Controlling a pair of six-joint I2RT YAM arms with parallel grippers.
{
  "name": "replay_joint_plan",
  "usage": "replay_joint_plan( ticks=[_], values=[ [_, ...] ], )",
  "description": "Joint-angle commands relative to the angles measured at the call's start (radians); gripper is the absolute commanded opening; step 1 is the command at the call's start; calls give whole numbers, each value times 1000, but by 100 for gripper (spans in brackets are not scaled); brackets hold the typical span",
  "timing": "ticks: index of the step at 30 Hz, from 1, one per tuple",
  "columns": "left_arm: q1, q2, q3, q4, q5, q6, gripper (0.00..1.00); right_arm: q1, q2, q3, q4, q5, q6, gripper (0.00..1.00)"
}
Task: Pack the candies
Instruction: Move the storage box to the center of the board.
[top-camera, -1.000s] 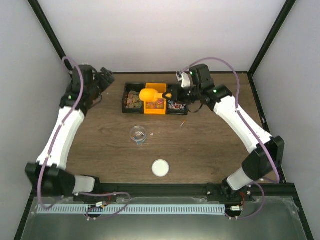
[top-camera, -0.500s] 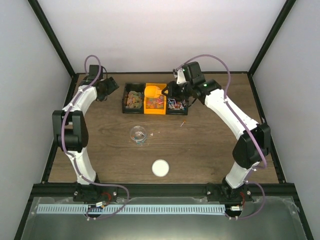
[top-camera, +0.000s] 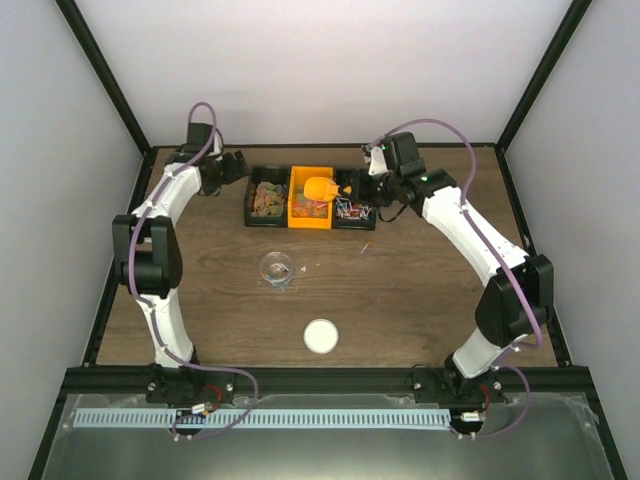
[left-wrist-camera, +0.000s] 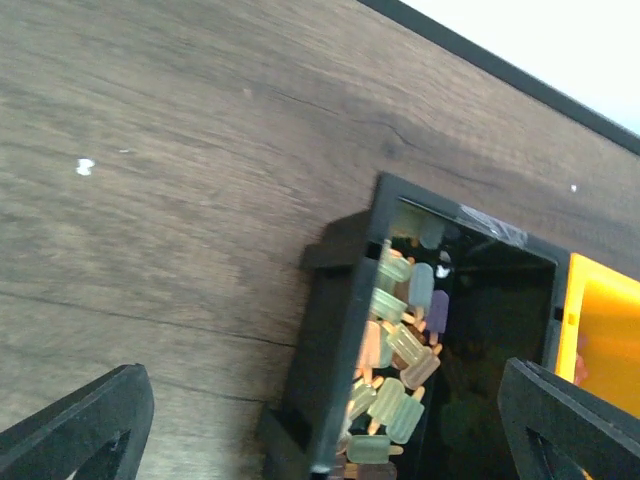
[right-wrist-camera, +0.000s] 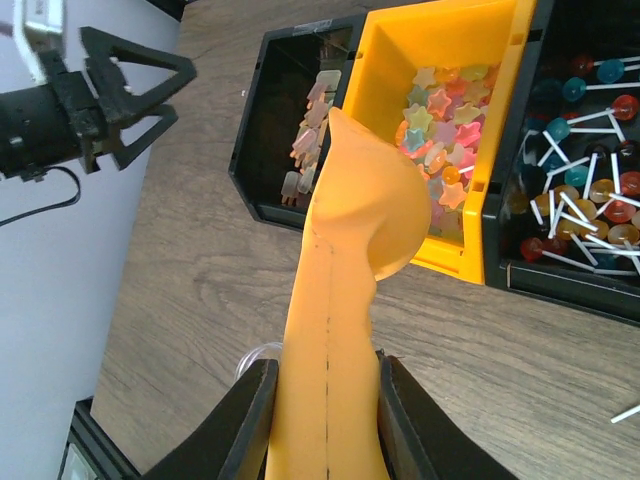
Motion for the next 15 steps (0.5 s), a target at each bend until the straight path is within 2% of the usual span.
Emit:
replay_joint_plan(
  ticks=[1, 4, 8, 12, 15],
  values=[
    [-52, 71, 74, -81, -15, 119, 92, -7, -34, 2, 21, -32, -33, 1],
    [-57, 96, 104, -105, -35, 146, 81, -17, -44, 1, 9, -36, -44, 1],
    [-57, 141, 147, -156, -85, 198, 78, -30, -63, -17, 4, -39, -52, 1],
    [-58, 170, 155, -168, -82, 237, 72, -41, -74, -39, 11, -44, -45, 1],
    [-62, 203, 180, -203, -72, 258, 72, -44, -76, -40, 7, -51, -43, 1]
  ],
)
